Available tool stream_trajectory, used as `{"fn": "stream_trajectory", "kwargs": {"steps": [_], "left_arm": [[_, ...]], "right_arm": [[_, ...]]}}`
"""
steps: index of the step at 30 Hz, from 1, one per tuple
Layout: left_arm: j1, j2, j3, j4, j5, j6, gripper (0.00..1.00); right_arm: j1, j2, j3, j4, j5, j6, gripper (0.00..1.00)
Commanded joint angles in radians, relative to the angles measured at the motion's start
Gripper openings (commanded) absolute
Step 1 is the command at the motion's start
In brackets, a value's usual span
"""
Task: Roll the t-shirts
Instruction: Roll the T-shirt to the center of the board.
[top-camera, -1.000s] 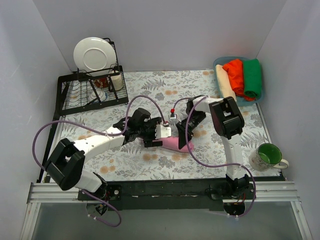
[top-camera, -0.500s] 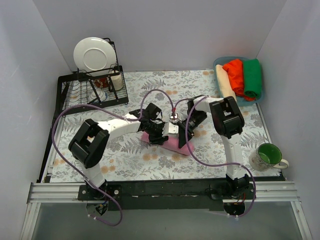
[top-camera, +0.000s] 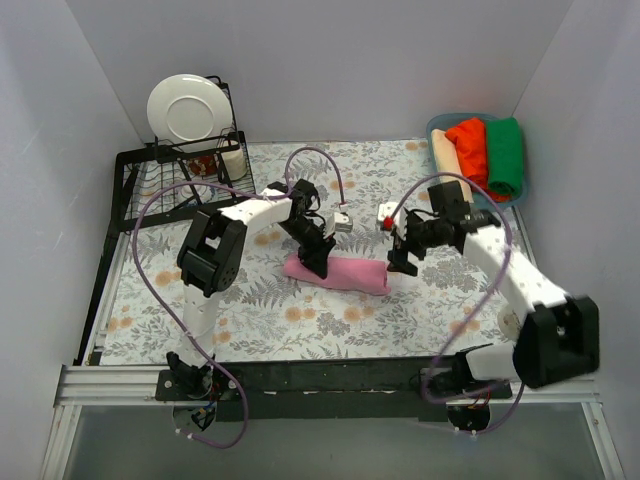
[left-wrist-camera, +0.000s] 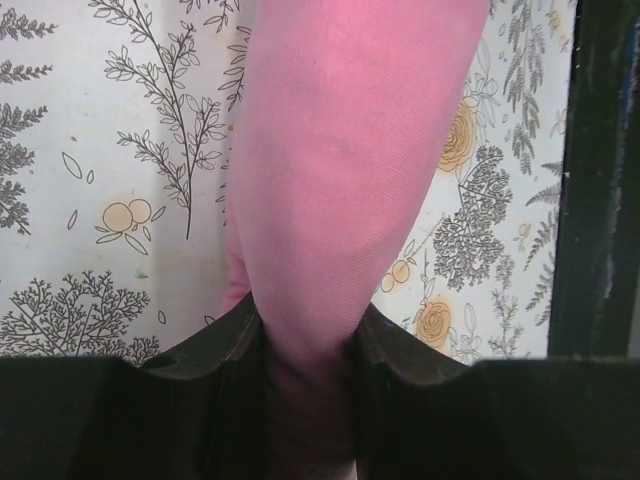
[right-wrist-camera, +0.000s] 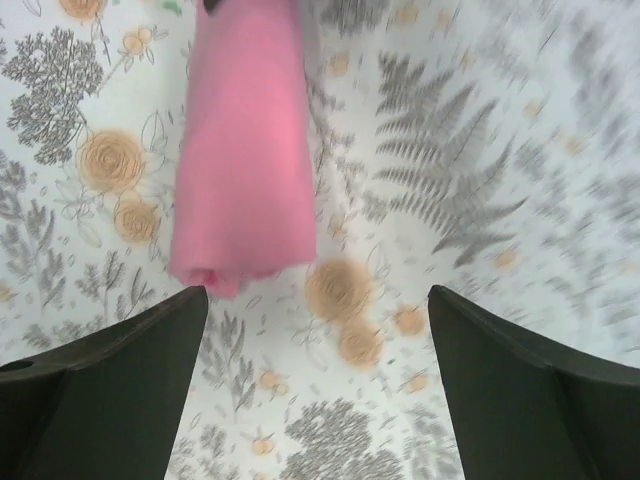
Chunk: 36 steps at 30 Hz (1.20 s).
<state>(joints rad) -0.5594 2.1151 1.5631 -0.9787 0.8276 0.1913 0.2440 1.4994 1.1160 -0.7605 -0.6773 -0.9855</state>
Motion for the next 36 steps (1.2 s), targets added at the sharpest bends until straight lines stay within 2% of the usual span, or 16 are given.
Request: {"fn": "stream_trajectory", "kwargs": {"steps": [1,2,3,5,8,11,19,25,32,33,36], "left_arm": [[0.022,0.052,0.060,-0.130,0.114,-0.058,0.19],[0.024,0.060,0.061,-0.126,0.119,-0.067,0.19],[0.026,0.063,0.061,-0.120,0.123,-0.070,0.19],[0.026,0.059,0.048,-0.088,0.127,-0.095,0.19],[0.026,0.054,0.029,-0.061,0.128,-0.125,0.20],[0.027,0.077,0.029,-0.066,0.145,-0.151,0.21],[0.039,0.120,0.028,-0.031,0.194,-0.275,0.21],[0.053,0.164,0.025,0.000,0.249,-0.377,0.21],[0.053,0.183,0.028,0.023,0.255,-0.406,0.21],[0.053,0.184,0.029,0.025,0.254,-0.406,0.21],[0.053,0.201,0.041,0.015,0.251,-0.409,0.22]], "right_arm": [[0.186,-0.243,-0.291,0.469,0.192,0.073,0.98],[0.224,-0.255,-0.317,0.472,0.218,0.091,0.99],[0.288,-0.248,-0.317,0.351,0.196,0.044,0.98],[0.340,-0.219,-0.279,0.247,0.162,-0.050,0.88],[0.397,-0.226,-0.294,0.348,0.209,0.007,0.86],[0.440,-0.237,-0.332,0.484,0.249,-0.034,0.87],[0.489,-0.196,-0.355,0.566,0.239,-0.150,0.87],[0.523,-0.156,-0.400,0.596,0.246,-0.154,0.87],[0.578,-0.146,-0.521,0.751,0.307,-0.124,0.87],[0.584,-0.148,-0.530,0.824,0.321,-0.114,0.87],[0.589,-0.171,-0.558,0.897,0.351,-0.091,0.86]]}}
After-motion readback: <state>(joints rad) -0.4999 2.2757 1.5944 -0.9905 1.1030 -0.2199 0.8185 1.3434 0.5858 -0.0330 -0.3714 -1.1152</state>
